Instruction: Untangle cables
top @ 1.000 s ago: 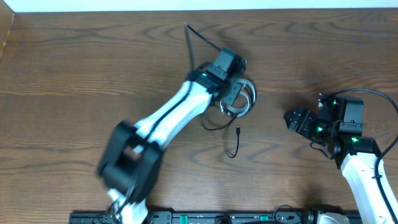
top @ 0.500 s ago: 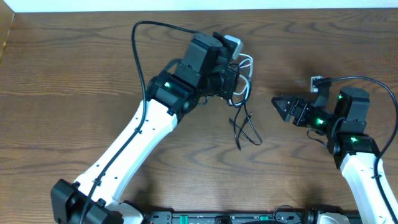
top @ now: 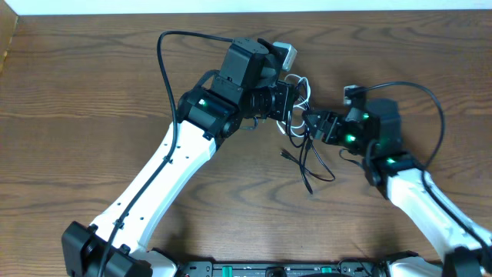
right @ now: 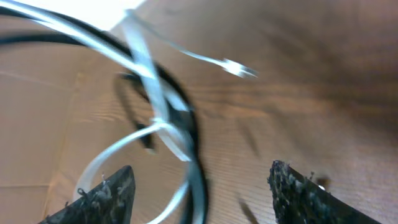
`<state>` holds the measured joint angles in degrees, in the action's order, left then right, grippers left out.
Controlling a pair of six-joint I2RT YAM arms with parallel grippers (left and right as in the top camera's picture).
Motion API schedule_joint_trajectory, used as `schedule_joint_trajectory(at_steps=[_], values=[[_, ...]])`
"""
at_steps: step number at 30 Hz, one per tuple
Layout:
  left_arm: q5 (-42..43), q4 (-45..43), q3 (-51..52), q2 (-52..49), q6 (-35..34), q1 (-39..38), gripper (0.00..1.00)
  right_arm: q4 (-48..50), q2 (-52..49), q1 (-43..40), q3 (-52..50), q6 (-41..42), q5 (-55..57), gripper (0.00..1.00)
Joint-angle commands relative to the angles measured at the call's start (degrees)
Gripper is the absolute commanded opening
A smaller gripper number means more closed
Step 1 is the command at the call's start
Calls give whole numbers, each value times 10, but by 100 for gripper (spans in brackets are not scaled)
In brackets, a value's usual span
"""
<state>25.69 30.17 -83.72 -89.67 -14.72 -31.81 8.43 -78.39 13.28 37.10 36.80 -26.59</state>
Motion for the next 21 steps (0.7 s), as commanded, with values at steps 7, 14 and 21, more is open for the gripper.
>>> schedule_joint_trajectory(at_steps=[7,14,21], values=[[24,-25,-5,104,-7,53,7,-39,-101,9,7,84,158,50],[22,-26,-5,167,-6,147,7,-112,-101,-8,7,60,194,46],[22,-26,-5,171,-6,243,7,-179,-101,-34,7,37,207,43]])
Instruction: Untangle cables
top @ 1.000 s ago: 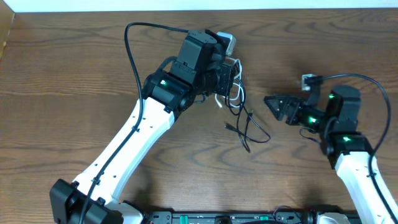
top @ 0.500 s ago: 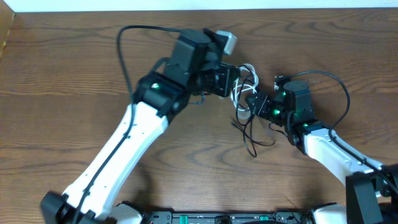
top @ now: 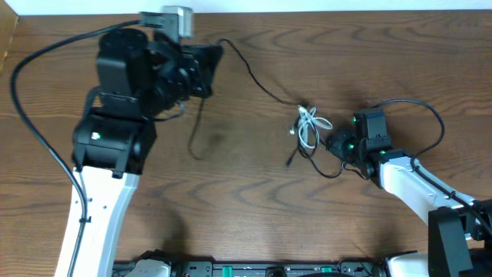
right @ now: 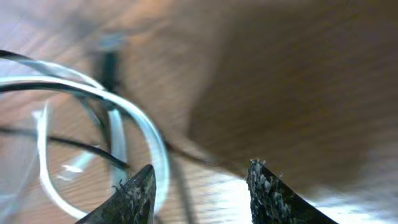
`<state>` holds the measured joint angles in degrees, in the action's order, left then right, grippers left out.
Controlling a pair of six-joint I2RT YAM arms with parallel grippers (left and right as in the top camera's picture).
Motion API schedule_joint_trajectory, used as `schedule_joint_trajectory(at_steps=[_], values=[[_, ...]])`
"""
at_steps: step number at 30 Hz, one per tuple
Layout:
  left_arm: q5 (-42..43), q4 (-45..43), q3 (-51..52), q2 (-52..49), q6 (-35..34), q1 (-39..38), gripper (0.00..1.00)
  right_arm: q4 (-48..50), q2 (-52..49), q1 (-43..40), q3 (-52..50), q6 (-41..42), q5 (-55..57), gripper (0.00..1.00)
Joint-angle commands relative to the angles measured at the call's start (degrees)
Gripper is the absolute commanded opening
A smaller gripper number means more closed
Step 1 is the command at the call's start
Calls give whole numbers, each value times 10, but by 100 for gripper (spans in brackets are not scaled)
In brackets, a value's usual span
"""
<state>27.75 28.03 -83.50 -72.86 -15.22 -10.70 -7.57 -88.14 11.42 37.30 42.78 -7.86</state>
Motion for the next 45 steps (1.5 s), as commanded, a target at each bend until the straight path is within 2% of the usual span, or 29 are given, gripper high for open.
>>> schedule_joint_trajectory(at_steps=[1,6,11,13,14,15,16,18,22,25,27,29,30,31,33,34,35,37,38,41,45], values=[[1,-4,-7,2,-1,42,7,-28,-4,-22,5,-31,19,43],[1,11,-7,1,17,74,7,-69,-4,-51,5,-83,19,42],[2,-15,-7,1,9,96,7,-100,-4,-99,5,-120,-3,43],[8,-24,-7,2,-2,96,7,-86,-3,-110,7,-155,-69,47],[27,-32,-7,2,-2,96,7,-68,-2,-114,13,-210,-155,56],[42,-40,-7,2,-4,96,7,-64,-1,-113,27,-259,-237,58],[56,-51,-7,2,-13,96,7,-70,2,-110,45,-272,-280,62],[83,-83,-7,4,-38,96,7,-80,10,-96,86,-272,-320,66],[124,-134,-7,9,-82,96,7,-80,16,-52,154,-272,-345,66],[151,-157,-7,9,-115,96,8,-33,16,-9,171,-265,-341,69],[159,-170,-7,9,-125,96,7,-2,7,19,171,-233,-303,71],[159,-180,-7,9,-125,96,7,23,-15,47,171,-223,-280,79],[155,-183,-7,9,-125,96,7,36,-30,59,171,-223,-273,79],[150,-183,-7,9,-125,96,7,42,-40,67,171,-223,-266,78],[138,-183,-7,9,-125,96,7,46,-75,87,171,-221,-217,66],[133,-183,-7,9,-123,96,7,44,-86,90,171,-215,-201,64],[129,-184,-7,9,-117,98,7,35,-101,92,171,-187,-170,64],[116,-183,-7,9,-103,104,7,24,-114,88,171,-161,-139,54],[104,-183,-7,9,-99,115,7,3,-121,81,171,-134,-98,40],[90,-183,-7,9,-99,150,8,-62,-122,47,171,-90,-7,18],[81,-197,-7,9,-99,222,8,-142,-121,-12,171,-100,84,7]])
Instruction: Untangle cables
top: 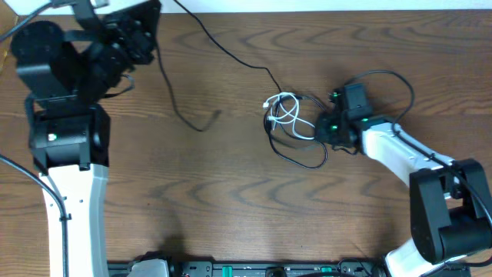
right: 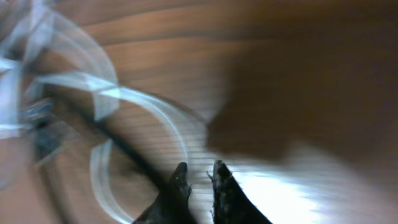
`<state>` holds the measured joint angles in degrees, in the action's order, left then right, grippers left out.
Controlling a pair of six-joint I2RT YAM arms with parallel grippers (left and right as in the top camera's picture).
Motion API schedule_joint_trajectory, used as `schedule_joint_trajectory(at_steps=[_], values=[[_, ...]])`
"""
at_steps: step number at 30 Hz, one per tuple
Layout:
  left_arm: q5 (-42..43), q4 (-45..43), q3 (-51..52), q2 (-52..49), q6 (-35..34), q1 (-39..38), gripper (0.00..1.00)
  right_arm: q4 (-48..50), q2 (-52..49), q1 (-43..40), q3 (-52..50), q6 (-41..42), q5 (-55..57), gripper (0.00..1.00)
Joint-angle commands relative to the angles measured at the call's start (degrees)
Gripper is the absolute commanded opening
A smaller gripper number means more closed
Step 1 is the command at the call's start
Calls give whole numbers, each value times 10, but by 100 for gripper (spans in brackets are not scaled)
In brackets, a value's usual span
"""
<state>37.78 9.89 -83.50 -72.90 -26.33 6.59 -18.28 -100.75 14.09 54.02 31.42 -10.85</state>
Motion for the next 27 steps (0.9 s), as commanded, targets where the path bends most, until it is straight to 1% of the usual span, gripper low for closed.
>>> schedule_joint_trajectory(at_steps=[1,3,6,9,11,12,13,17,18,19,20,22,23,25,27], values=[[-19,-20,-7,9,12,60,7,-47,5,-48,3,6,131,6],[-19,-29,-7,9,12,85,7,-66,4,-64,3,-7,157,5],[-25,-30,-7,9,11,116,8,-94,5,-87,3,-15,211,7],[-25,-30,-7,9,12,133,7,-111,5,-106,3,-16,221,8],[-25,-32,-7,9,12,137,7,-110,5,-121,4,-30,203,8],[-24,-32,-7,9,11,136,7,-104,5,-126,5,-44,172,10],[-22,-31,-7,9,11,135,7,-94,5,-129,8,-78,112,11],[5,-31,-7,9,11,119,7,-59,9,-127,32,-171,-94,29],[20,-31,-7,9,11,108,7,-57,10,-126,50,-193,-153,39],[28,-30,-7,9,11,101,7,-58,11,-124,65,-207,-190,45],[45,-29,-7,9,7,92,7,-63,14,-123,82,-218,-227,54],[70,-28,-7,11,-3,76,7,-76,22,-123,115,-233,-278,64],[76,-28,-7,13,-14,62,7,-86,29,-123,138,-239,-300,70],[80,-28,-7,19,-21,33,8,-99,43,-123,173,-243,-318,77],[85,-24,-7,23,-21,9,7,-108,59,-123,196,-249,-329,79]])
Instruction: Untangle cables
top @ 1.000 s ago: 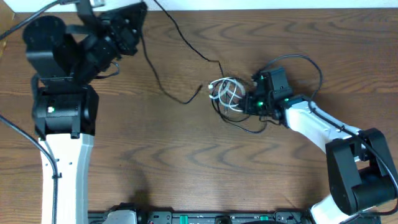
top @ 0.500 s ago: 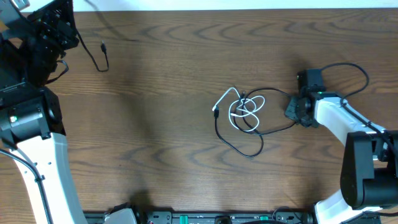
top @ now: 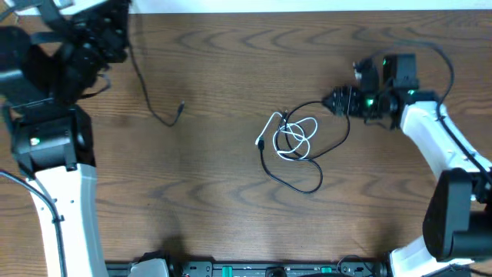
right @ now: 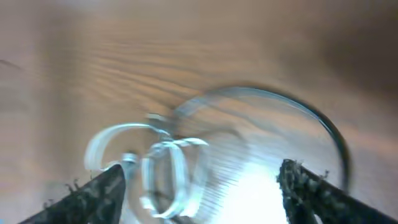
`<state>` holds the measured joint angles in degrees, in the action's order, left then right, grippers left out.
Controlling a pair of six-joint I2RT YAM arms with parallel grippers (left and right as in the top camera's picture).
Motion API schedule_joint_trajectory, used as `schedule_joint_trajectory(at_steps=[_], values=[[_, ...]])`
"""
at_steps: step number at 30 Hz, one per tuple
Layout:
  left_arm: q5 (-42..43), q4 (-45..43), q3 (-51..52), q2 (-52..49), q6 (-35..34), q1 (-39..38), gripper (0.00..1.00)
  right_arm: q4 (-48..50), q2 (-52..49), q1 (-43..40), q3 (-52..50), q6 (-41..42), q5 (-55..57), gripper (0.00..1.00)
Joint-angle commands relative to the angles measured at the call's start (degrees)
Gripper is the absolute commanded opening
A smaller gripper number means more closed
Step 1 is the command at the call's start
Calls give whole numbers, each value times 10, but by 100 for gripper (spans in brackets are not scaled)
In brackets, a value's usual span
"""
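A white cable (top: 294, 138) lies coiled mid-table, with a thin black cable (top: 307, 187) looped round it; the wrist view shows the white coil (right: 163, 174) blurred. My right gripper (top: 333, 101) hovers just right of and above this bundle, and it is open (right: 202, 199) with its fingers (right: 93, 194) wide apart and nothing between them. At the far upper left, my left gripper (top: 108, 38) holds a second black cable (top: 154, 114), which hangs down to a free plug end, well apart from the bundle.
The wooden table (top: 231, 223) runs to a pale back edge at the top. The left arm's white links (top: 65, 192) stand along the left side, and the right arm (top: 438, 142) along the right.
My right gripper, nearly shut at the bundle's right edge, is now wide open and farther up and right. The left arm has moved further left, and its black cable no longer reaches the bundle.
Both grippers were together at one tangle mid-table. Then the left gripper was up and left with a black cable stretched back to the tangle, the right gripper low beside it. Later the left was farther away. Now that cable is separate, and white and black remain coiled.
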<state>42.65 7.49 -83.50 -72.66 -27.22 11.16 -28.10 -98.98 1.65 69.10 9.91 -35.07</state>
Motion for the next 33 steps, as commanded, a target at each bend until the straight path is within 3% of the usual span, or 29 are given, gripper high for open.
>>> schedule_joint_trajectory(at_steps=[1,5,10,18,22,30,33], values=[[43,1,-7,21,-12,-48,8,-11,50,2,53,-34,-87,81],[49,42,-7,21,-14,-88,8,3,87,4,62,-70,-112,92],[52,99,-7,19,-14,-141,7,26,102,37,62,-159,-198,93],[148,101,-7,19,-15,-159,8,64,99,132,62,-240,-202,92],[174,101,-7,19,-38,-159,8,124,89,176,62,-239,-191,85],[189,100,-7,20,-62,-159,7,220,56,220,62,-163,-193,79],[189,100,-7,20,-63,-159,7,270,39,233,62,-67,-125,54]])
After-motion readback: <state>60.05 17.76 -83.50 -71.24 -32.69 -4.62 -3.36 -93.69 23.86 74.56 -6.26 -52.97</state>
